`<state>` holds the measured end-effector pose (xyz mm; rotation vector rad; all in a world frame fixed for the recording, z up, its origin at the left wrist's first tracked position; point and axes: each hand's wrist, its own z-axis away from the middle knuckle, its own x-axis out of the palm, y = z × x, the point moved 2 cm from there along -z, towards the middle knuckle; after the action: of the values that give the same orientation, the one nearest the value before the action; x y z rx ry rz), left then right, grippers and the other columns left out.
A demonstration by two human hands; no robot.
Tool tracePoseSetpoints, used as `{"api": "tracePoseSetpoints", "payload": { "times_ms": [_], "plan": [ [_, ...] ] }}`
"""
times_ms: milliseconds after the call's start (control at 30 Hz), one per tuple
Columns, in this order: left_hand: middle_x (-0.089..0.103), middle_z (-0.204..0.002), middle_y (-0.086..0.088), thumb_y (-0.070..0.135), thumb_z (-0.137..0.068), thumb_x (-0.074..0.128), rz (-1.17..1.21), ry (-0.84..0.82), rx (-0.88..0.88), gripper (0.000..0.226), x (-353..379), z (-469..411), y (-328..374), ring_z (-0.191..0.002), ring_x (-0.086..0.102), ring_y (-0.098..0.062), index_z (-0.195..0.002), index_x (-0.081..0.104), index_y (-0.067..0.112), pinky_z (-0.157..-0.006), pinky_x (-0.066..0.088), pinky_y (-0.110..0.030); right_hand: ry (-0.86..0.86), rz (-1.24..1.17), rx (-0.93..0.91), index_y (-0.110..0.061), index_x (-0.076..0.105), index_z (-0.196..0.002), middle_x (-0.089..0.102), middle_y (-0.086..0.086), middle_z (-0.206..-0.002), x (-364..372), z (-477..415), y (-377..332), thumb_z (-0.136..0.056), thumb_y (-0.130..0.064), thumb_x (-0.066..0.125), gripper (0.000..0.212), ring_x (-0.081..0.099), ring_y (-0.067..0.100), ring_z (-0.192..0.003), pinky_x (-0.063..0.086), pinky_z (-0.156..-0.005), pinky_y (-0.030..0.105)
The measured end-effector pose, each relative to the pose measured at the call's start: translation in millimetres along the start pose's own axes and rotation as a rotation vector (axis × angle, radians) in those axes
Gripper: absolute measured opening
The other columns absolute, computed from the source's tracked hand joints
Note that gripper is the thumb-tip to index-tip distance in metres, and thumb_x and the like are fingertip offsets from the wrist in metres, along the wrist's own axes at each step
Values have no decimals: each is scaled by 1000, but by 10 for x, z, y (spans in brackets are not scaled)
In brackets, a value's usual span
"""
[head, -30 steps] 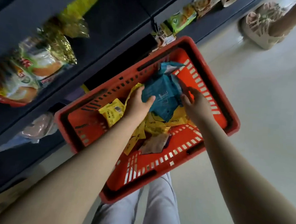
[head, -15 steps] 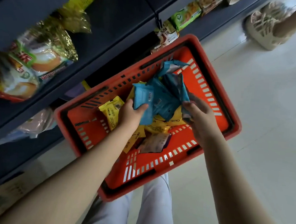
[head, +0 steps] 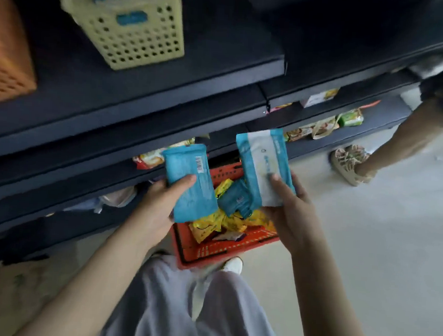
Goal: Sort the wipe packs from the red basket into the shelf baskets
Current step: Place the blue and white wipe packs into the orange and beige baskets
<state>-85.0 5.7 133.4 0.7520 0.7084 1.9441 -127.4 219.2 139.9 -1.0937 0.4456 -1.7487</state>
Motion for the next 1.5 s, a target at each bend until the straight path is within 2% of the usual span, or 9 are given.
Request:
{"api": "tracePoseSetpoints", "payload": {
  "times_ms": [233, 400, 567, 867, 1000, 1100, 1233, 1333, 1500],
  "plan": [
    [70, -117, -7, 23, -93, 55, 260, -46, 97, 32, -697, 759, 913, -107, 68, -23, -125, 59, 18, -89, 55, -43, -237, 117, -57, -9, 61, -119, 70, 12, -115, 1365, 350, -347, -84, -9, 65, 35, 69, 22, -95, 57, -69, 30],
    [68, -117, -15, 35, -77, 65, 367, -67, 81, 51, -1457, 959, 1392, -109, 65, -38, -125, 58, 17, -99, 45, -54, -185, 83, -143, -15, 53, -91, 69, 17, -115, 2240, 461, -103, -76, -6, 72, 25, 68, 25, -100, 59, -76, 31],
    [66, -113, -17, 53, -86, 53, 328, -140, 83, 56, -2054, 1028, 1799, -100, 67, -37, -127, 60, 16, -89, 51, -49, -153, -7, -224, -6, 60, -112, 71, 12, -113, 2984, 470, 246, -86, -9, 67, 27, 69, 21, -102, 56, -86, 31],
    [54, -77, -4, 83, -79, 34, 305, -274, 87, 88, -2232, 828, 2380, -60, 47, -14, -117, 59, 9, -61, 44, -31, -60, 57, -334, -16, 62, -108, 73, 1, -103, 3445, 302, -19, -92, -22, 62, 17, 71, 14, -93, 57, -66, 27],
    [53, -67, 6, 76, -73, 49, 118, -172, 152, 64, -2033, 587, 2764, -54, 46, -8, -95, 61, 17, -47, 38, -20, -12, 219, -407, -14, 60, -108, 70, 6, -107, 3509, -75, -519, -95, -21, 59, 15, 70, 19, -98, 59, -70, 31],
    [72, -74, 6, 51, -85, 62, 4, -43, 236, 29, -1906, 306, 3057, -70, 68, -10, -93, 66, 23, -63, 52, -26, 51, 412, -509, -17, 63, -98, 70, 6, -101, 3553, -447, -876, -93, -19, 61, 5, 71, 19, -93, 59, -70, 28],
    [73, -105, -3, 36, -89, 64, -13, 12, 261, 27, -1800, -124, 3326, -94, 70, -17, -110, 63, 20, -84, 56, -40, 28, 656, -564, -17, 64, -95, 71, 8, -96, 3621, -1018, -1186, -91, -15, 64, 4, 71, 18, -83, 59, -69, 32],
    [72, -106, -2, 37, -88, 65, -30, 82, 277, 29, -1751, -431, 3458, -99, 69, -18, -113, 61, 22, -89, 55, -40, -18, 860, -498, -14, 65, -95, 71, 6, -90, 3618, -1485, -1244, -90, -11, 65, 6, 71, 13, -74, 57, -60, 27],
    [72, -106, 4, 32, -90, 64, 4, 172, 344, 23, -1739, -848, 3585, -97, 69, -13, -113, 61, 28, -81, 57, -37, -119, 1193, -193, -9, 60, -106, 71, 11, -97, 3611, -2071, -1134, -88, -5, 62, 19, 70, 25, -85, 59, -76, 41]
  ]
}}
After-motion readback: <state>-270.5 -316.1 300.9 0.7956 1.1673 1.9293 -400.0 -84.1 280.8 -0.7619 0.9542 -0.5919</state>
